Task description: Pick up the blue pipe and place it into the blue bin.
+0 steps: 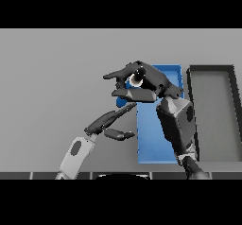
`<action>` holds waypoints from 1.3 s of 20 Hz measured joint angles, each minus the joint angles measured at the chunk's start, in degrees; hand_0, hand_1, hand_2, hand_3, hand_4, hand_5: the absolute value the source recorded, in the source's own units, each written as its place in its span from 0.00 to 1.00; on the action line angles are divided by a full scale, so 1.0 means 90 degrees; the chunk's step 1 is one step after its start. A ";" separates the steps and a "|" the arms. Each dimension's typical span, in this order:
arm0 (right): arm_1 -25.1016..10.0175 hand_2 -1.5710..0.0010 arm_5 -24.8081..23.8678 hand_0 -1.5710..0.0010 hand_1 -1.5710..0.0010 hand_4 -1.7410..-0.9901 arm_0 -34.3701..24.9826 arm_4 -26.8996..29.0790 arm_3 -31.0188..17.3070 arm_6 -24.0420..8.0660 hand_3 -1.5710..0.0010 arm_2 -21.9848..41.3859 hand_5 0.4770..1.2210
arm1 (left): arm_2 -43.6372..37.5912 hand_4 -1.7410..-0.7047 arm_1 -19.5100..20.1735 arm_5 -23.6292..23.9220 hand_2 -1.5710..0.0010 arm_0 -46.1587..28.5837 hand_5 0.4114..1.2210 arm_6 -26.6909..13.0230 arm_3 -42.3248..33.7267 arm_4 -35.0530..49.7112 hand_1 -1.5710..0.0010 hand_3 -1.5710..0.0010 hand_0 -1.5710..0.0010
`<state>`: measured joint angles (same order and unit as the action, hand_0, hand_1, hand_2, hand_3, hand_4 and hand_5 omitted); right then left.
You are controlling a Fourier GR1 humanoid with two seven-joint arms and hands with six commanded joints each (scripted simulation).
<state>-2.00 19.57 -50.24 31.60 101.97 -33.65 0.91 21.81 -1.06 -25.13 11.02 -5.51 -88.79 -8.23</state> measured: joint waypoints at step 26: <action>-0.1411 0.00 -0.1163 0.00 0.00 0.32 0.2299 -0.2492 -0.2374 -0.0141 0.00 -0.0710 1.00 | -0.0105 0.79 0.0220 0.0186 1.00 0.0015 0.08 0.0299 -0.0104 -0.0212 1.00 1.00 1.00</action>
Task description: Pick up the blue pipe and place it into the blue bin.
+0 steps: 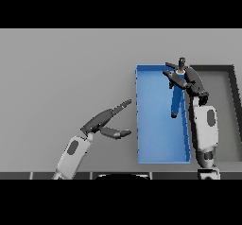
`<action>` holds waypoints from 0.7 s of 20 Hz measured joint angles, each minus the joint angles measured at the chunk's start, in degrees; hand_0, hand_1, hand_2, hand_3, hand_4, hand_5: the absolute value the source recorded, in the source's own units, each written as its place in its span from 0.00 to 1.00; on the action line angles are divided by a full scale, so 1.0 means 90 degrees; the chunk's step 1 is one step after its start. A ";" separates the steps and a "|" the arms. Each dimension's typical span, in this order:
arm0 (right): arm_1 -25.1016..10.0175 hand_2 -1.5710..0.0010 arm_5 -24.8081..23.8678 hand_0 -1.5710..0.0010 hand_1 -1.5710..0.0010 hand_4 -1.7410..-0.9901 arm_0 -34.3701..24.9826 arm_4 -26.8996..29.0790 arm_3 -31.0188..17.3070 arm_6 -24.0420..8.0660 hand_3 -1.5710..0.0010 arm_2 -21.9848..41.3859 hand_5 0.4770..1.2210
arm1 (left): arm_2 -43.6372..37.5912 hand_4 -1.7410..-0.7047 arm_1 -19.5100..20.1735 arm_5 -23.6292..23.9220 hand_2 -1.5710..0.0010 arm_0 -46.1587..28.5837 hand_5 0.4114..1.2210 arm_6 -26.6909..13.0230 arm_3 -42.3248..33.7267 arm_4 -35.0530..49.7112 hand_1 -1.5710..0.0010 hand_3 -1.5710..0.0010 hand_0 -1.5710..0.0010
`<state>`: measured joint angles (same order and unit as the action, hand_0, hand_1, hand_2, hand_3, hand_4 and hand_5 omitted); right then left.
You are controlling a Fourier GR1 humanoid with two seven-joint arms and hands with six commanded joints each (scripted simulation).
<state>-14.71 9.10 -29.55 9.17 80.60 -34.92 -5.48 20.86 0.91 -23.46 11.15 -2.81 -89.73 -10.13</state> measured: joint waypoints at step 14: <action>-0.3067 0.79 -0.2893 0.77 0.79 0.62 -0.0672 0.4231 -0.0615 0.0001 0.94 0.4625 0.72 | 0.0059 0.79 -0.0071 0.0049 1.00 -0.0031 0.10 0.0031 0.0071 -0.0058 1.00 1.00 1.00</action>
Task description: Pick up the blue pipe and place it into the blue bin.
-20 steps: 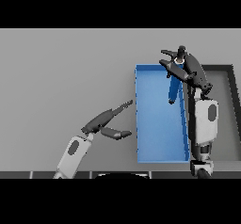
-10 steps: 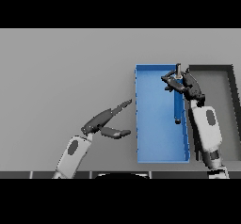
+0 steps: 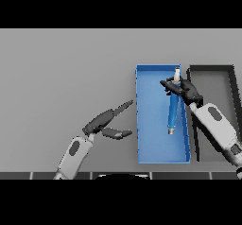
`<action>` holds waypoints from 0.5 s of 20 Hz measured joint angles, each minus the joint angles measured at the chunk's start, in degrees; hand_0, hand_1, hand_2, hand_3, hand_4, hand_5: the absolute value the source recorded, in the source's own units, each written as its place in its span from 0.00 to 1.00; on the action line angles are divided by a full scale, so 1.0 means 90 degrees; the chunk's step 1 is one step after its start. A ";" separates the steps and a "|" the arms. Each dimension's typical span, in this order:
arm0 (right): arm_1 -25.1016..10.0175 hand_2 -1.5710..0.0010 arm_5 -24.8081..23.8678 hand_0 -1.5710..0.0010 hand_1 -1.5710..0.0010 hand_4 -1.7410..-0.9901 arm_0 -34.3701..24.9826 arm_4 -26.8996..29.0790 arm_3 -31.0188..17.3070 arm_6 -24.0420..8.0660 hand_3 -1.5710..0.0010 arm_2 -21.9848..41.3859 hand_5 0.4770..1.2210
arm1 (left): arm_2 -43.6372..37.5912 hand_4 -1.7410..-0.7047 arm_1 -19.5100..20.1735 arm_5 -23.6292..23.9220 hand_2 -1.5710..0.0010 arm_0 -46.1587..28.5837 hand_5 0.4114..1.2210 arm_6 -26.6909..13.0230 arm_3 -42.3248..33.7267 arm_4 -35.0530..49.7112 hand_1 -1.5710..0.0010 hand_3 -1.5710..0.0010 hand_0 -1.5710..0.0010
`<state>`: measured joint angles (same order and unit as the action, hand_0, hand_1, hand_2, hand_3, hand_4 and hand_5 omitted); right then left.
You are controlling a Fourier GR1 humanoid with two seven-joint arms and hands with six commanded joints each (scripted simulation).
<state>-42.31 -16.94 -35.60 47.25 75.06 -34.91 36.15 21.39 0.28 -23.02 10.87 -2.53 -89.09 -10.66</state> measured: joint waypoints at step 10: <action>-0.0865 0.98 0.0647 0.98 0.98 0.84 -0.0850 -0.0104 0.0192 -0.0005 0.99 0.1824 0.35 | -0.0043 0.78 0.0038 -0.0021 1.00 -0.0014 0.11 -0.0061 -0.0099 0.0080 1.00 1.00 1.00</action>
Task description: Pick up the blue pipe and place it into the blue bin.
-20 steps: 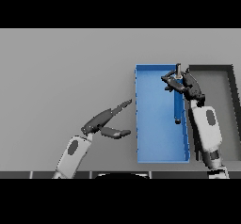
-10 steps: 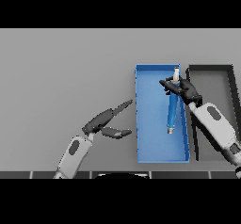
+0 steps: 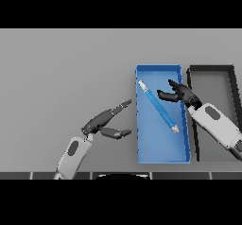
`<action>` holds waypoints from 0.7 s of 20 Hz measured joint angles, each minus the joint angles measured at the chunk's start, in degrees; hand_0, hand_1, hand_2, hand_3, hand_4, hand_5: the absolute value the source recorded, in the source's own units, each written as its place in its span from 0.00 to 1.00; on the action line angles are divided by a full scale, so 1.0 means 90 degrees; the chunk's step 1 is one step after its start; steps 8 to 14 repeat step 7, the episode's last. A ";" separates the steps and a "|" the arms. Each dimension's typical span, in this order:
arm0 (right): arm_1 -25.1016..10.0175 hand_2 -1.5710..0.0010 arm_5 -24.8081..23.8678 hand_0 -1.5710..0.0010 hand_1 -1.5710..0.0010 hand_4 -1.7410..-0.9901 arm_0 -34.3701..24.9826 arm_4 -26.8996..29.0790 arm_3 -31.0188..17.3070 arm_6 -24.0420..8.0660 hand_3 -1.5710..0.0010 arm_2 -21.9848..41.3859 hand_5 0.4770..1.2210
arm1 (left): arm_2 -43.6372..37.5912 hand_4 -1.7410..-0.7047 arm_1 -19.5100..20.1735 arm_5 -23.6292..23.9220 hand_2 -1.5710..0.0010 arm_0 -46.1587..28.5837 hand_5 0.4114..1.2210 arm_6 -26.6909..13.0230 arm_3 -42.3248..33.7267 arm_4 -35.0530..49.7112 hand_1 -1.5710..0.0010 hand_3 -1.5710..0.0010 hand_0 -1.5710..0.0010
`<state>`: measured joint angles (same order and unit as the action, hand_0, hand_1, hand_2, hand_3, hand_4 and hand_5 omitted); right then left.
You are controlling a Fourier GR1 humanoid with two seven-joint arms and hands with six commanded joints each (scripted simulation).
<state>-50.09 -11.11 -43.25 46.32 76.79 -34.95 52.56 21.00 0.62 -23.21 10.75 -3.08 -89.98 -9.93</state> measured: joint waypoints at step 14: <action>-0.0081 0.99 0.0371 0.99 0.99 0.87 -0.0108 -0.0147 -0.0003 0.0125 1.00 0.0103 0.32 | -0.0060 0.78 0.0070 -0.0006 1.00 0.0032 0.10 -0.0014 0.0086 -0.0015 1.00 1.00 1.00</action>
